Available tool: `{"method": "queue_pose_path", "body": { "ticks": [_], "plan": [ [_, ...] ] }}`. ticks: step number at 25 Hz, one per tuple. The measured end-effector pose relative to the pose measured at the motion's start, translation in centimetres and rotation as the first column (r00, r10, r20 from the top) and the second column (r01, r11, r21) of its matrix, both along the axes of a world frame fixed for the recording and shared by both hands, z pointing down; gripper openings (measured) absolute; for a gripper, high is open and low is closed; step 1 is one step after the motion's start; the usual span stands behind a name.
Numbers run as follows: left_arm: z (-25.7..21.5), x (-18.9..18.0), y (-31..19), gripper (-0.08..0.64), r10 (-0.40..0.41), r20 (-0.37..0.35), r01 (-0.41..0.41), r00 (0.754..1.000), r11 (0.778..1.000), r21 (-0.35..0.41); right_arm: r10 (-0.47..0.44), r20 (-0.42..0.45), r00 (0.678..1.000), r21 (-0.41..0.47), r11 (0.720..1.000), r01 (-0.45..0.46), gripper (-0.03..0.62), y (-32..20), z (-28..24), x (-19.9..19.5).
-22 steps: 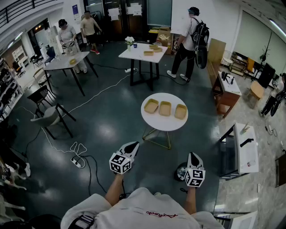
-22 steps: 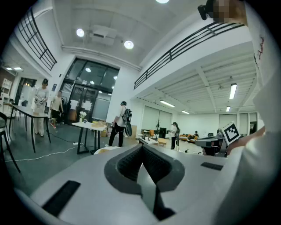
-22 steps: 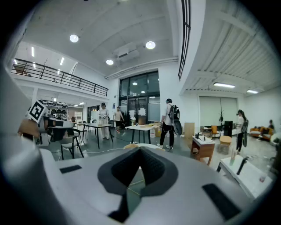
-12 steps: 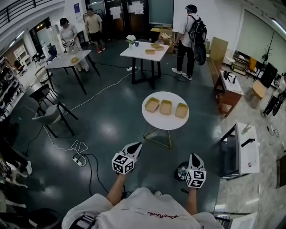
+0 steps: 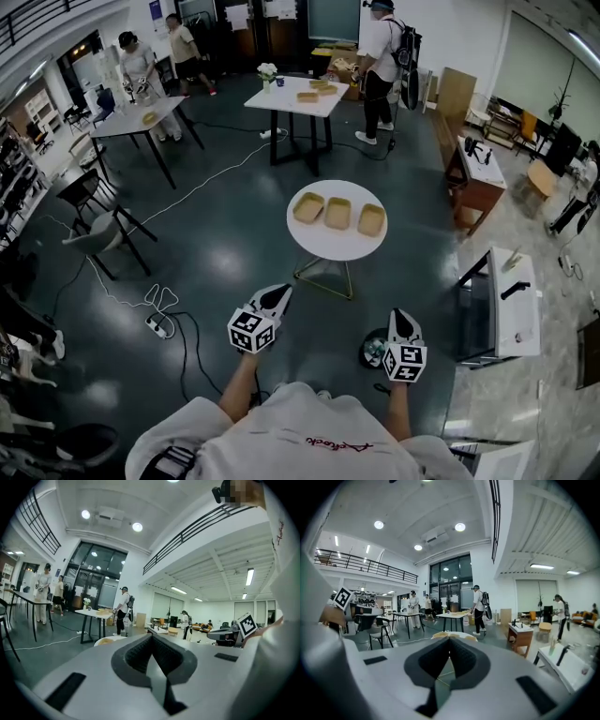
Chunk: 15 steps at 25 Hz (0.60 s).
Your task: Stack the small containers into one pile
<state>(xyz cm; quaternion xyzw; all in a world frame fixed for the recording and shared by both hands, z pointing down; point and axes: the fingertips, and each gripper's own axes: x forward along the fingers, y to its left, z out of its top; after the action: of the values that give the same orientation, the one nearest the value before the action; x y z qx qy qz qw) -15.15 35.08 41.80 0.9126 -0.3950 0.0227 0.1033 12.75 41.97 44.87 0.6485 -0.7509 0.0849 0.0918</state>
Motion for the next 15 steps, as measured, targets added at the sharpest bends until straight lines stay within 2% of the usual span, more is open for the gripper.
{"method": "queue_pose_path", "body": {
  "ticks": [8,15],
  "plan": [
    [1.0,3.1,1.0,0.011,-0.018,-0.001,0.018,1.000,1.000,-0.005,-0.030,-0.003,1.000,-0.003,1.000,0.030,0.020,0.2,0.9,3.0],
    [1.4,4.4,0.5,0.011,-0.027,0.005,0.027,1.000,1.000,-0.014,-0.050,0.002,0.999,-0.014,0.999,0.050,0.020,-0.4,1.4,3.9]
  ]
}}
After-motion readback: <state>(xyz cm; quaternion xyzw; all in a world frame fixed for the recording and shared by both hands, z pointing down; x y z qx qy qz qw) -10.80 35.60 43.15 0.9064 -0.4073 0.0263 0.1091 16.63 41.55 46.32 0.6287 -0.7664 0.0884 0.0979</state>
